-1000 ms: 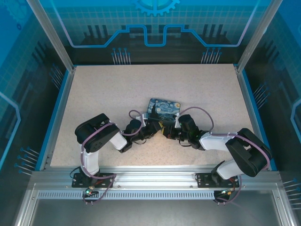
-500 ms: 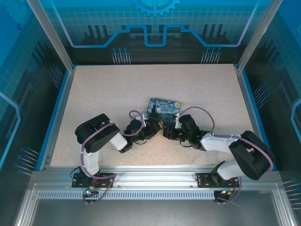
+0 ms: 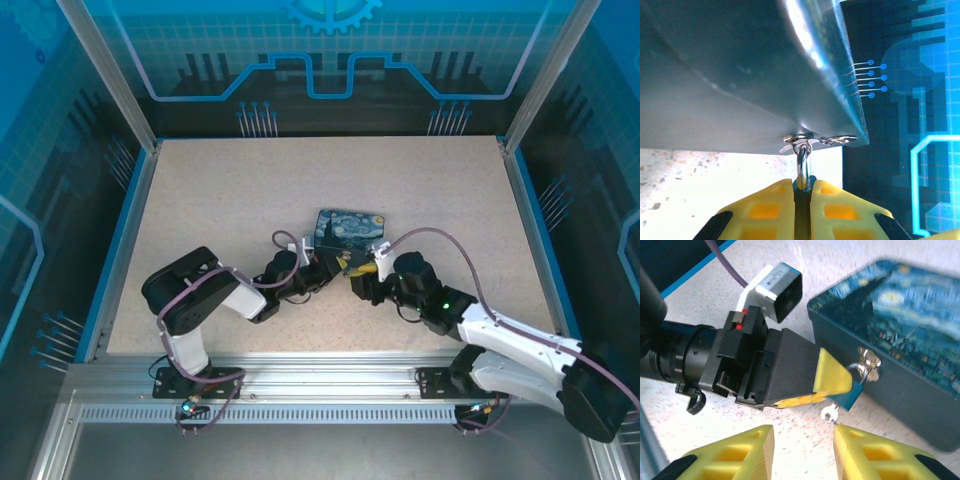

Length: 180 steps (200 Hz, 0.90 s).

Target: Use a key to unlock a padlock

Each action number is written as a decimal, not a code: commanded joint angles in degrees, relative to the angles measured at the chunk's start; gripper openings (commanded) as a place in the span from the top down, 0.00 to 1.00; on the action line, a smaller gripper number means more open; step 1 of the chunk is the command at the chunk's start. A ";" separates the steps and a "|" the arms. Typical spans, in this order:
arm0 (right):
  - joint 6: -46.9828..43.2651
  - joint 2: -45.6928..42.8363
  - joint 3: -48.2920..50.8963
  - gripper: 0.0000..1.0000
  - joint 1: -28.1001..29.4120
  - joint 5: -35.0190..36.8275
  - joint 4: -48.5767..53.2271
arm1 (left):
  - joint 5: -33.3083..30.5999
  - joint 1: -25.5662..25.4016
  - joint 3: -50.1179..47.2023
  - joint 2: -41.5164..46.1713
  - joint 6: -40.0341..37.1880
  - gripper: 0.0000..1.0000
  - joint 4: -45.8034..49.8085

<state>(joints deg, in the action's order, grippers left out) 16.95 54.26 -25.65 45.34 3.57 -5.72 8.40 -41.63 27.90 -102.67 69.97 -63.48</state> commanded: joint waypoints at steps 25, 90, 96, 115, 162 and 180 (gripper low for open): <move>-28.89 -2.48 -2.14 0.61 8.56 11.29 3.22 | -0.49 0.30 -1.42 2.37 0.89 1.00 -2.60; -50.33 8.81 -1.93 0.55 16.03 29.70 -1.45 | -0.16 0.33 -1.05 3.39 2.24 0.99 -1.72; -50.70 10.01 -2.12 0.56 16.21 30.59 -2.43 | -0.16 0.37 -1.09 3.64 2.20 0.99 -1.47; -50.44 11.99 -2.21 0.56 16.35 30.39 -5.22 | -0.14 0.42 -1.14 4.19 2.09 0.99 -0.99; -48.45 14.79 -1.17 0.63 16.14 30.62 -9.41 | 0.21 0.48 -0.84 4.50 2.89 0.99 -1.39; -47.76 15.53 -0.99 0.66 16.05 30.66 -11.43 | 0.17 0.43 -1.00 4.83 2.89 0.99 -1.29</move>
<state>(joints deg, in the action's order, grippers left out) -31.57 68.75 -26.79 60.82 32.82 -12.84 8.40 -41.47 26.83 -100.01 72.12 -63.20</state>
